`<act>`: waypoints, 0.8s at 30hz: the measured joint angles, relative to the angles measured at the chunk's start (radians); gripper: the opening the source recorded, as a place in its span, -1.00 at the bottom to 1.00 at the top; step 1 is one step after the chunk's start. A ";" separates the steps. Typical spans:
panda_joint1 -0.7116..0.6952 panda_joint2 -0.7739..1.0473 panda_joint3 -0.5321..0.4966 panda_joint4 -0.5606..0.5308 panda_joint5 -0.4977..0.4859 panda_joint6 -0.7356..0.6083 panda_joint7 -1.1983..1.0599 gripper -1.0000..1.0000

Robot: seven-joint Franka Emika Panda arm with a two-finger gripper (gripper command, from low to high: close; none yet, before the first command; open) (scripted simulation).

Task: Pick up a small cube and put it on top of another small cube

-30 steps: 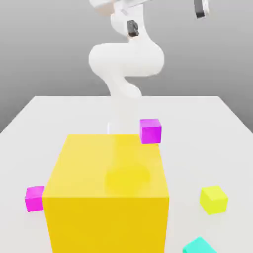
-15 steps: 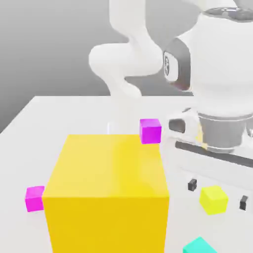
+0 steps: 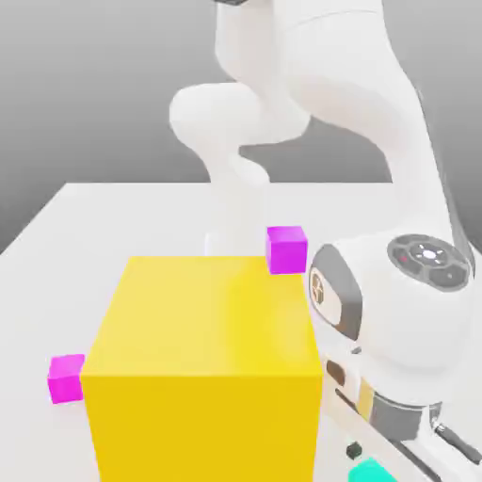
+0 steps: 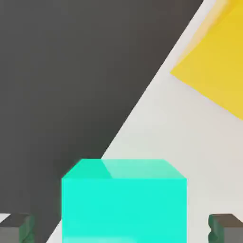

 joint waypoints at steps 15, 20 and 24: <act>-0.019 -0.227 0.086 -0.116 -0.009 -0.112 -0.223 -1.00; -0.027 -0.306 0.153 -0.198 -0.016 -0.112 -0.433 -1.00; -0.035 -0.370 0.210 -0.263 -0.007 -0.111 -0.613 -1.00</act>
